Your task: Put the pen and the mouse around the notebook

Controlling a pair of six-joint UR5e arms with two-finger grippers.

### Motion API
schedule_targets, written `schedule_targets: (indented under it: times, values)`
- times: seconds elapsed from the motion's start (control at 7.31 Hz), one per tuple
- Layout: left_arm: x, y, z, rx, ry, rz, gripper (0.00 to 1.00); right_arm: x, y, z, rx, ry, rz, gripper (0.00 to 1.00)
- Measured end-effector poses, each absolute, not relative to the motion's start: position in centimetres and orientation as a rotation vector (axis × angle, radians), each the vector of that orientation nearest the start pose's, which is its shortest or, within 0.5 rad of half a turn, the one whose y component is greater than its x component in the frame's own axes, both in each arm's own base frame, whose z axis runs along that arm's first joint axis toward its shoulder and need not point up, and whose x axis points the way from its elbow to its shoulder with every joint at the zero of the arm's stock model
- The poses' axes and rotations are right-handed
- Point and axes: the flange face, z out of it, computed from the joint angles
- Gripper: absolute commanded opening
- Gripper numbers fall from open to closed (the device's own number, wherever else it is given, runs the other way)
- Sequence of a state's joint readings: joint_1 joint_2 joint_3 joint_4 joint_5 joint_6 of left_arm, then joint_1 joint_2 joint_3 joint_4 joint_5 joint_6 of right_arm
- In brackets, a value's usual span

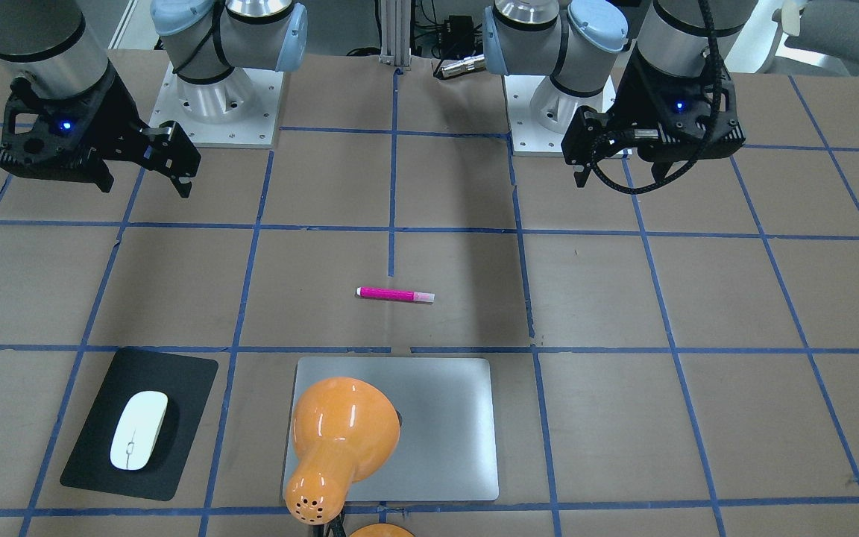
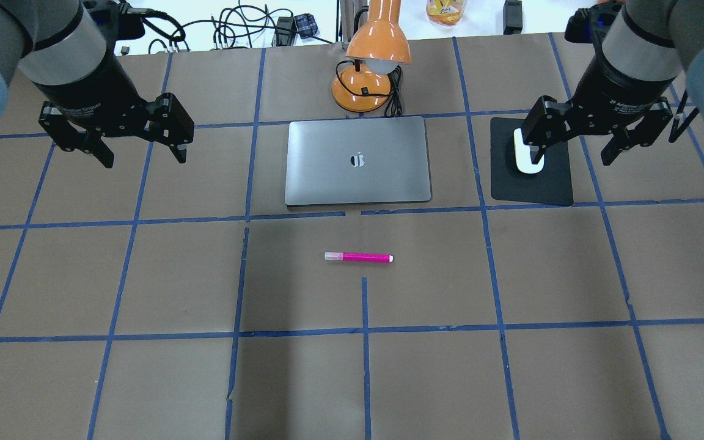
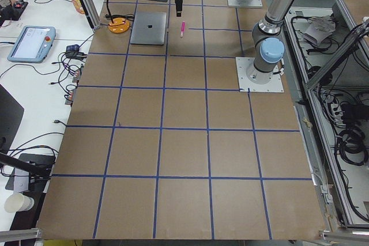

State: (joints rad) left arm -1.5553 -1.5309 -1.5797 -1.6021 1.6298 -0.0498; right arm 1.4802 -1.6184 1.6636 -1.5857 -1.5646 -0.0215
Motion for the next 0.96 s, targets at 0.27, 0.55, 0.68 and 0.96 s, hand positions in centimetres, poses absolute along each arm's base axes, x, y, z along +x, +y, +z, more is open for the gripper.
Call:
schedule_targets:
  times: [0.27,0.55,0.68,0.96]
  values:
    - [-11.9,-47.9,49.9,-0.114,3.079,-0.022,1.00,9.0,-47.7,46.6,0.110,3.132,0.062,1.00]
    - [-11.9,-48.1,49.9,-0.114,3.079,-0.032,1.00,9.0,-47.7,46.6,0.111,3.132,0.066,1.00]
    - [-12.0,-48.2,49.7,-0.113,3.084,-0.029,1.00,9.0,-47.7,46.6,0.111,3.132,0.065,1.00]
    - [-12.1,-48.9,49.5,-0.164,3.123,-0.063,1.00,9.0,-47.8,46.7,0.111,3.131,0.062,1.00]
